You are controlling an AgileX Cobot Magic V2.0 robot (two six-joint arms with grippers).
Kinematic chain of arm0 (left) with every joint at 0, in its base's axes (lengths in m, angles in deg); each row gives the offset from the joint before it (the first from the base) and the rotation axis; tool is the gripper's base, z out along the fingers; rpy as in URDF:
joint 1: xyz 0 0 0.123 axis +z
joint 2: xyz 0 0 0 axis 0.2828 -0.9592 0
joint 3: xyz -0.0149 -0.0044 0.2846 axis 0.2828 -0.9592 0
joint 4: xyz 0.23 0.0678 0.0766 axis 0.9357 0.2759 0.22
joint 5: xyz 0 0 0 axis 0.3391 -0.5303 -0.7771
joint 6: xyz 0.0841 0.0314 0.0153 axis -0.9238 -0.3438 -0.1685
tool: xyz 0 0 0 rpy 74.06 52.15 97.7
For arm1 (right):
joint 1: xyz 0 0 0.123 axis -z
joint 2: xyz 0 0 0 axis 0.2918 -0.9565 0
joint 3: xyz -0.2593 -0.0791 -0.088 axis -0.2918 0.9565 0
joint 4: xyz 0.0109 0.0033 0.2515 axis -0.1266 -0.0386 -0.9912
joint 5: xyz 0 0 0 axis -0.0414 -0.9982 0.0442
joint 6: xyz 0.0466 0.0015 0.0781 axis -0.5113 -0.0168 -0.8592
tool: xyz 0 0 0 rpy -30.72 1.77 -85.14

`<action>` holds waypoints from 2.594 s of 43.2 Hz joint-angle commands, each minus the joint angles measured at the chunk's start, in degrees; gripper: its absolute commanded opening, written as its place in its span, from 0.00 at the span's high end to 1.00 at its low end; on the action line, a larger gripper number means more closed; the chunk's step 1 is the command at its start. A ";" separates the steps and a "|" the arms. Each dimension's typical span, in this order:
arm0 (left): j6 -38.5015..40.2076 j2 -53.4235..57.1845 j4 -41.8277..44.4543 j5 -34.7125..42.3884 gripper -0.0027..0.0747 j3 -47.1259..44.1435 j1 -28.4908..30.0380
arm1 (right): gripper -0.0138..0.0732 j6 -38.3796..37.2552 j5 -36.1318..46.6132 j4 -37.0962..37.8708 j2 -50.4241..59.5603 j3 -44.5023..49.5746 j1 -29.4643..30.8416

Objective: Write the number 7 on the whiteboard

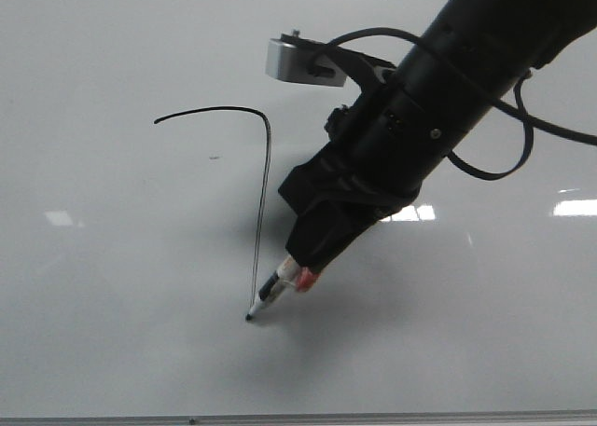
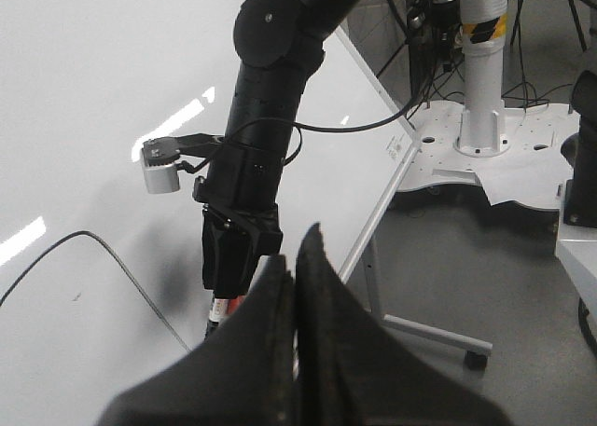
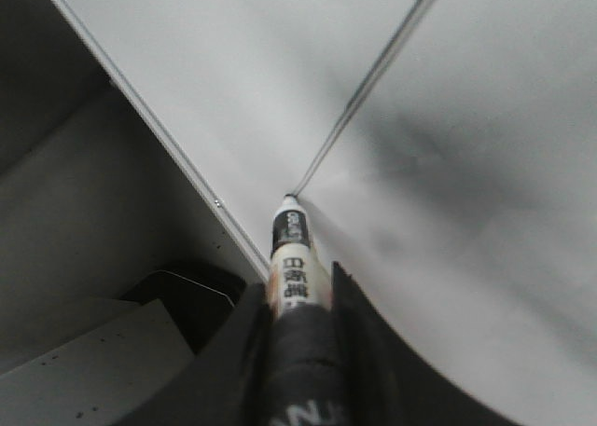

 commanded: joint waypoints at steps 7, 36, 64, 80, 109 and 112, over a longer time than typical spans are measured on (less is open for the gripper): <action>0.67 -0.51 -1.65 5.05 0.99 1.54 -0.05 | 0.91 6.18 -6.01 -0.34 15.70 -2.07 -6.63; 0.67 -33.67 4.44 0.99 0.41 10.11 -0.05 | 0.91 9.07 -18.94 4.71 22.46 -8.66 -17.84; 0.67 -34.60 4.34 -0.99 0.99 10.11 -0.05 | 0.37 6.19 -17.10 4.82 22.80 -8.66 -18.08; 18.46 -34.82 12.26 -1.58 0.99 10.11 16.94 | 0.22 -9.07 -19.73 11.36 34.93 -7.95 -3.19; 18.50 -40.26 11.82 9.29 0.99 9.88 57.21 | 0.91 -25.59 0.63 12.15 78.31 34.76 21.08; 18.50 -43.57 11.82 11.78 0.99 9.88 57.21 | 0.92 -25.59 2.27 12.10 80.26 36.28 21.08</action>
